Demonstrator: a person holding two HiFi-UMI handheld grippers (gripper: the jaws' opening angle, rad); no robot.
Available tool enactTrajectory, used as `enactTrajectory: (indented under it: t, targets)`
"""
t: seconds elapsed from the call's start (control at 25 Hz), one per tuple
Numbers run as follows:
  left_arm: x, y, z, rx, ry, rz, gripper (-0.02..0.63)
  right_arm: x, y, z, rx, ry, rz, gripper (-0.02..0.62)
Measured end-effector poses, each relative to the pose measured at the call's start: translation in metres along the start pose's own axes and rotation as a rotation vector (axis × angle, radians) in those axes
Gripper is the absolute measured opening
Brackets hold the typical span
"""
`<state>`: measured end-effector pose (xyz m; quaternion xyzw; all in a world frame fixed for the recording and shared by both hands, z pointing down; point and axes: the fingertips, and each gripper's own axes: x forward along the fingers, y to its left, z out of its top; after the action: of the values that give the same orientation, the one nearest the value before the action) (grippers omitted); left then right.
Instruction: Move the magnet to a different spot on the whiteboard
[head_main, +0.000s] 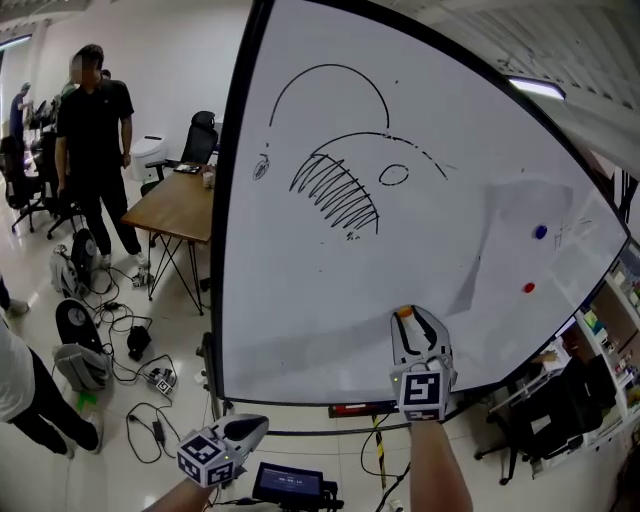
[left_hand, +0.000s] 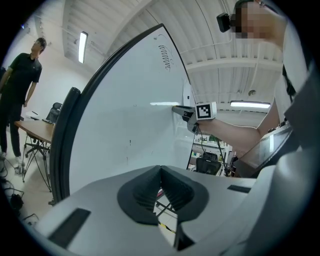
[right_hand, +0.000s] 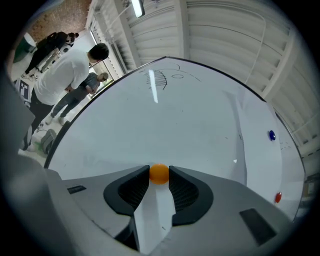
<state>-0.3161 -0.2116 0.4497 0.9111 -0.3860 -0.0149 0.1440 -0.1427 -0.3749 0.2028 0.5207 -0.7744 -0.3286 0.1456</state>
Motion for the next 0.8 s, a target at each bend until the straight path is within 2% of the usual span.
enactTrajectory:
  t: [0.44, 0.8]
  targets:
    - [0.0, 0.001, 0.001, 0.003, -0.009, -0.012, 0.034, 0.001, -0.003, -0.002, 0.003, -0.001, 0.0, 0.16]
    - [-0.004, -0.008, -0.009, -0.01, 0.007, -0.023, 0.034, -0.021, -0.005, -0.002, 0.09, -0.036, 0.008, 0.166]
